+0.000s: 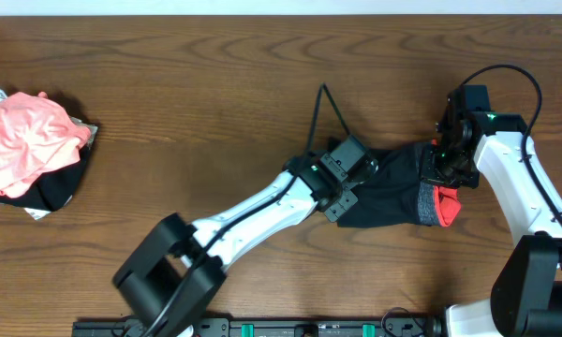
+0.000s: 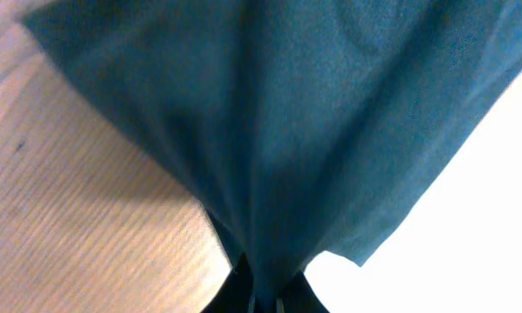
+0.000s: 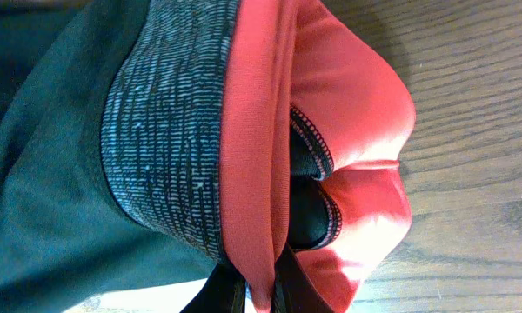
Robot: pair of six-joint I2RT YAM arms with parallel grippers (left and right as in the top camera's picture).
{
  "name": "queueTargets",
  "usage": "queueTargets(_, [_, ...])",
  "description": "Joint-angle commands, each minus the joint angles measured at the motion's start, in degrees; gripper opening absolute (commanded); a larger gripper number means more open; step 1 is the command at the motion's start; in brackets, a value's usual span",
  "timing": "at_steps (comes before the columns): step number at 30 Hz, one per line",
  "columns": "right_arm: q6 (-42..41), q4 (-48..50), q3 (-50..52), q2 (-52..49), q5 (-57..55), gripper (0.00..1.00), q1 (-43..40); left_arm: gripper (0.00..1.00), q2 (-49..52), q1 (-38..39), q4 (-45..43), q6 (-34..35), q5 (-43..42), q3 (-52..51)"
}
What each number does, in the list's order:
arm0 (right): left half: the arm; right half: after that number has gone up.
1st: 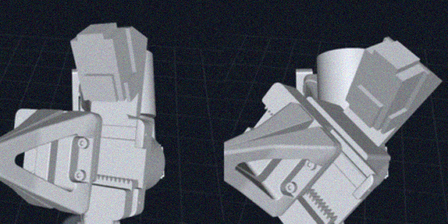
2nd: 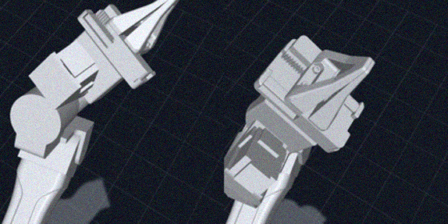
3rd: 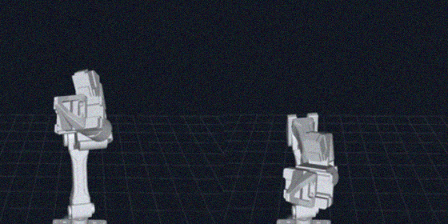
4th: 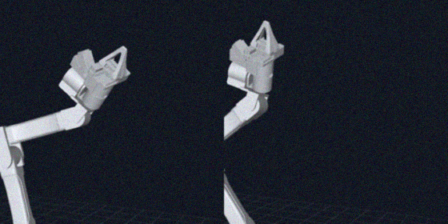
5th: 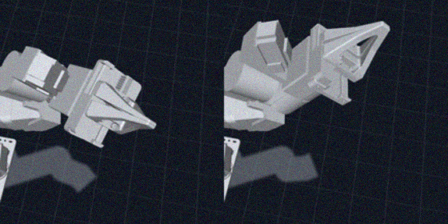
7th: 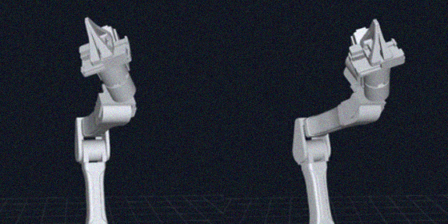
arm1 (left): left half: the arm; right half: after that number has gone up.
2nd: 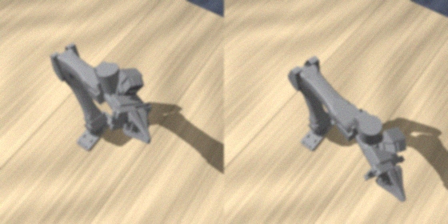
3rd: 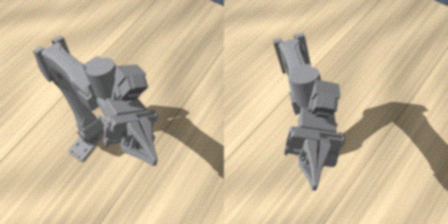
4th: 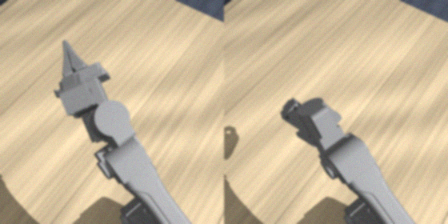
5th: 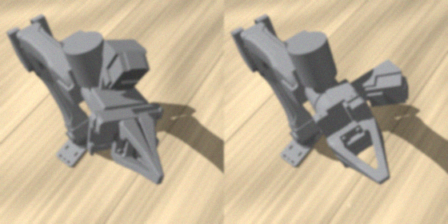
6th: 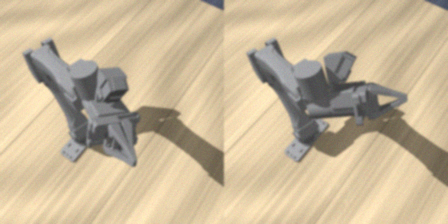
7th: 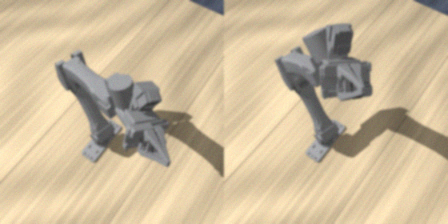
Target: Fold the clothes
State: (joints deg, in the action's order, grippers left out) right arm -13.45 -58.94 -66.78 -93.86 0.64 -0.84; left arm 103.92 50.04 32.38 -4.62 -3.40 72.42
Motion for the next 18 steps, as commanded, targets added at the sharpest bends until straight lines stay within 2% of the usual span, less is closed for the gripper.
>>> queueTargets(1, [-0.63,0.0,0.17,0.22,0.02,0.07,0.48,0.06,-1.81,0.17,3.39,5.44,2.64,-0.31])
queueTargets(8, [-0.63,-0.07,0.17,0.22,0.04,0.07,0.48,0.06,-1.36,0.13,10.21,10.43,5.57,-0.31])
queueTargets(10, [-0.63,-0.13,0.17,0.22,0.04,0.07,0.48,0.06,-1.36,0.11,11.61,10.97,9.6,-0.33])
queueTargets(13, [-0.63,-0.26,0.17,0.22,0.07,0.07,0.48,0.06,-1.36,-0.11,11.96,10.95,13.42,-0.31])
queueTargets(18, [-0.66,-0.31,0.17,0.22,4.2,0.06,0.52,0.06,-1.36,-1.33,11.78,10.97,13.51,-0.33])
